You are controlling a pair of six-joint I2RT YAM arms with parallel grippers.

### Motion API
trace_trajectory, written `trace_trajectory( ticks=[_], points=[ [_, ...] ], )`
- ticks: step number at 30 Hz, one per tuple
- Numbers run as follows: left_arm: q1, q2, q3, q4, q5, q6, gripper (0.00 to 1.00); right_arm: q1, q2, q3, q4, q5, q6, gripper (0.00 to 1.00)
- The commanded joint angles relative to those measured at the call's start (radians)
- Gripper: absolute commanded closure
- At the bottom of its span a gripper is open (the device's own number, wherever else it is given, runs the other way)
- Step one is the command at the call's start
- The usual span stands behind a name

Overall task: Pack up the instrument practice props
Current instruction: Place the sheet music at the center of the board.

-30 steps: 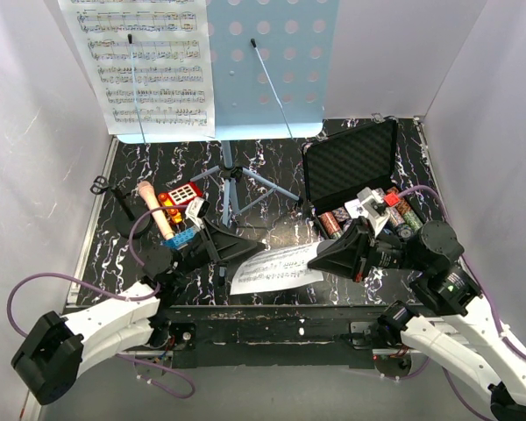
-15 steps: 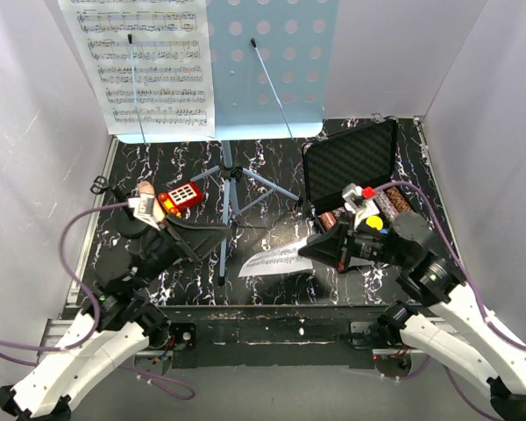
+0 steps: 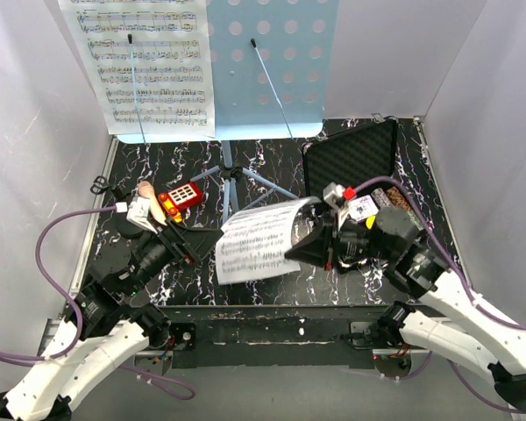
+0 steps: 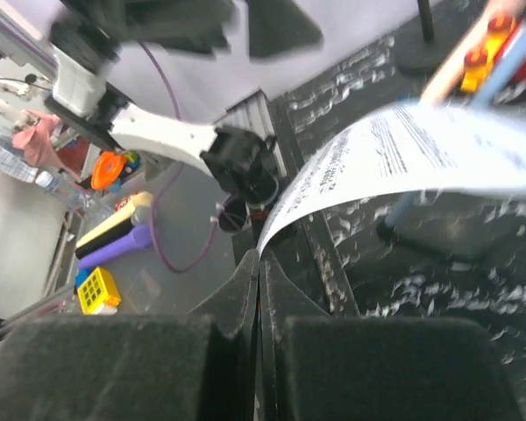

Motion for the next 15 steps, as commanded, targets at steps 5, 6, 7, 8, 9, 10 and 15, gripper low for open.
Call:
trace_trajectory(
  ticks=[5,6,7,8,9,10,15],
  points=[
    [0.005,-0.068,-0.040,-0.066,-0.023,-0.020,0.02,0.003,-0.087,-0.508,0.211,0.080,0.262,0.99],
    [0.005,-0.066,-0.049,-0.061,-0.017,-0.026,0.02,0.003,-0.096,-0.536,0.203,0.103,0.279,0.99],
    [0.006,-0.063,-0.055,-0.058,-0.011,-0.031,0.02,0.003,-0.099,-0.553,0.192,0.123,0.293,0.99],
    [0.005,-0.057,-0.060,-0.057,-0.006,-0.036,0.02,0.003,-0.104,-0.564,0.185,0.138,0.306,0.99],
    [0.006,-0.051,-0.062,-0.054,-0.003,-0.040,0.02,0.003,-0.105,-0.571,0.177,0.151,0.319,0.99],
    [0.005,-0.045,-0.063,-0.055,-0.001,-0.040,0.02,0.003,-0.110,-0.578,0.169,0.162,0.334,0.99],
    [0.005,-0.025,-0.062,-0.052,-0.001,-0.042,0.02,0.003,-0.130,-0.578,0.094,0.240,0.365,0.99]
  ],
)
